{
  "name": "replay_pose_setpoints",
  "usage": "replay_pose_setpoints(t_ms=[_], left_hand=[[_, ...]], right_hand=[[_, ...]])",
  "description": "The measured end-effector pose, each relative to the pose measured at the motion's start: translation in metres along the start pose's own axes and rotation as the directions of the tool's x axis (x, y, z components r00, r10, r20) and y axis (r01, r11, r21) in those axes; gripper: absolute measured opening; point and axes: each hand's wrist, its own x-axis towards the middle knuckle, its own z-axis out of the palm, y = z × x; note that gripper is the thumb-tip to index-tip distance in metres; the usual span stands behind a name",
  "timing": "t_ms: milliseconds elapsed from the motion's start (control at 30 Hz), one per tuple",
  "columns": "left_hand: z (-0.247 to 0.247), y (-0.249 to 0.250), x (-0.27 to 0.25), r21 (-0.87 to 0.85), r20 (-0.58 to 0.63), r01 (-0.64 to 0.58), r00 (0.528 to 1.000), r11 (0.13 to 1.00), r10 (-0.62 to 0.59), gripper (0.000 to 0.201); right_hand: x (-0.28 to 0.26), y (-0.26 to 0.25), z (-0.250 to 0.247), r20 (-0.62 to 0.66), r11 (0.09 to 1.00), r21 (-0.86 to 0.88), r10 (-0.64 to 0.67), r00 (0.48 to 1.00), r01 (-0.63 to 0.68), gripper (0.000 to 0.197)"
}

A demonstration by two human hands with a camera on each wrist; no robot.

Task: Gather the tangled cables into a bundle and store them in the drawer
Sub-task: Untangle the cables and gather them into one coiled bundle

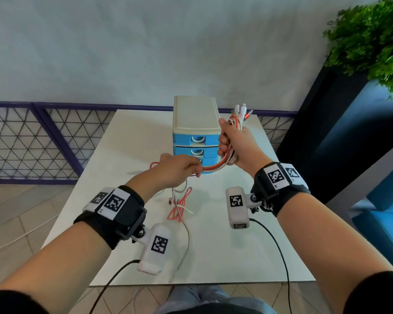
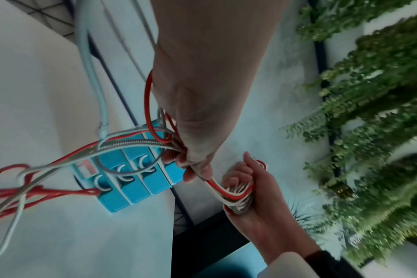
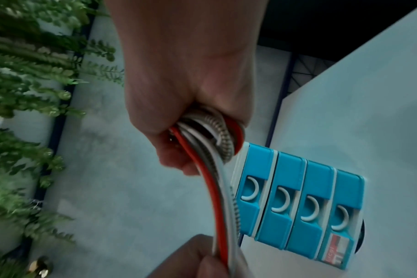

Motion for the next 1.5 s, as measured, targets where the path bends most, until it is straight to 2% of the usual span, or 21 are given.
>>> replay_pose_setpoints(t_ms=[100, 200, 267, 333, 400, 500, 567, 633, 833, 900, 967, 1000, 1100, 1133, 1200, 1266, 1366, 1433, 1466, 1500], left_hand=[[-0.007, 0.006, 0.003, 0.147, -0.119, -0.068, 0.989, 0.987, 0.086, 0.017], [-0.011, 0.011, 0.000, 0.123, -0.202, -0.151, 0.964, 0.981, 0.174, 0.006], [-0.012, 0.016, -0.005, -0.008, -0.247, -0.135, 0.960, 0.991, 0.129, 0.026], [-0.013, 0.019, -0.007, -0.097, -0.268, -0.129, 0.958, 0.987, 0.099, 0.044], [-0.012, 0.020, -0.008, -0.105, -0.291, -0.169, 0.947, 0.980, 0.132, 0.050], [-0.009, 0.022, -0.010, -0.063, -0.315, -0.202, 0.933, 0.977, 0.172, 0.046], [-0.005, 0.022, -0.011, -0.055, -0.327, -0.198, 0.930, 0.979, 0.170, 0.043], [0.002, 0.023, -0.012, -0.074, -0.313, -0.184, 0.938, 0.980, 0.152, 0.043], [-0.001, 0.012, -0.002, -0.345, -0.260, -0.145, 0.964, 0.927, 0.054, 0.068], [-0.013, -0.003, 0.002, -0.371, -0.223, -0.105, 0.975, 0.923, 0.021, 0.049], [-0.023, -0.019, 0.004, -0.365, -0.257, -0.095, 0.966, 0.926, -0.002, 0.015], [-0.024, -0.025, 0.004, -0.363, -0.267, -0.076, 0.963, 0.929, -0.025, 0.008], [-0.016, -0.029, 0.002, -0.383, -0.161, 0.028, 0.982, 0.923, -0.097, 0.024], [-0.010, -0.027, 0.001, -0.325, -0.105, 0.062, 0.989, 0.944, -0.101, 0.030], [0.000, -0.024, 0.000, -0.193, -0.016, 0.082, 0.996, 0.978, -0.087, 0.025], [0.003, -0.025, -0.002, -0.227, -0.024, 0.094, 0.995, 0.969, -0.102, 0.015], [-0.001, -0.035, -0.001, -0.383, -0.105, 0.153, 0.973, 0.911, -0.207, 0.008], [-0.002, -0.038, -0.001, -0.492, -0.077, 0.181, 0.965, 0.851, -0.250, 0.008], [-0.001, -0.036, -0.002, -0.603, -0.036, 0.192, 0.963, 0.774, -0.266, 0.009], [0.000, -0.034, -0.002, -0.738, 0.011, 0.198, 0.959, 0.645, -0.282, 0.007]], right_hand=[[-0.004, -0.003, 0.004, 0.079, 0.987, -0.159, 0.009, 0.997, 0.004, 0.029], [-0.008, -0.002, 0.007, 0.139, 0.941, -0.339, 0.042, 0.989, 0.008, 0.030], [-0.009, -0.001, 0.007, 0.160, 0.884, -0.468, 0.070, 0.985, 0.013, 0.030], [-0.012, -0.001, 0.006, 0.209, 0.862, -0.507, 0.123, 0.970, 0.000, 0.031], [-0.016, 0.000, 0.009, 0.291, 0.875, -0.482, 0.200, 0.936, -0.038, 0.029], [-0.023, 0.002, 0.013, 0.405, 0.870, -0.482, 0.327, 0.854, -0.105, 0.031], [-0.025, 0.004, 0.013, 0.433, 0.859, -0.491, 0.386, 0.814, -0.147, 0.033], [-0.026, 0.005, 0.011, 0.440, 0.840, -0.523, 0.409, 0.799, -0.143, 0.035], [-0.023, 0.014, 0.001, 0.358, 0.754, -0.650, 0.415, 0.836, -0.096, 0.037], [-0.022, 0.019, -0.006, 0.311, 0.760, -0.636, 0.410, 0.858, -0.133, 0.032], [-0.022, 0.020, -0.013, 0.288, 0.781, -0.604, 0.397, 0.871, -0.156, 0.029], [-0.021, 0.020, -0.015, 0.289, 0.789, -0.594, 0.391, 0.874, -0.157, 0.027], [-0.021, 0.022, -0.015, 0.301, 0.801, -0.585, 0.364, 0.881, -0.130, 0.020], [-0.021, 0.023, -0.013, 0.306, 0.799, -0.590, 0.354, 0.884, -0.116, 0.019], [-0.022, 0.024, -0.009, 0.306, 0.786, -0.612, 0.339, 0.890, -0.088, 0.016], [-0.022, 0.025, -0.010, 0.286, 0.773, -0.628, 0.330, 0.900, -0.084, 0.018], [-0.019, 0.027, -0.018, 0.232, 0.768, -0.631, 0.324, 0.917, -0.111, 0.041], [-0.017, 0.026, -0.021, 0.221, 0.778, -0.617, 0.316, 0.923, -0.119, 0.040], [-0.016, 0.024, -0.022, 0.219, 0.792, -0.598, 0.309, 0.925, -0.123, 0.033], [-0.016, 0.022, -0.022, 0.218, 0.814, -0.566, 0.303, 0.928, -0.133, 0.024]])
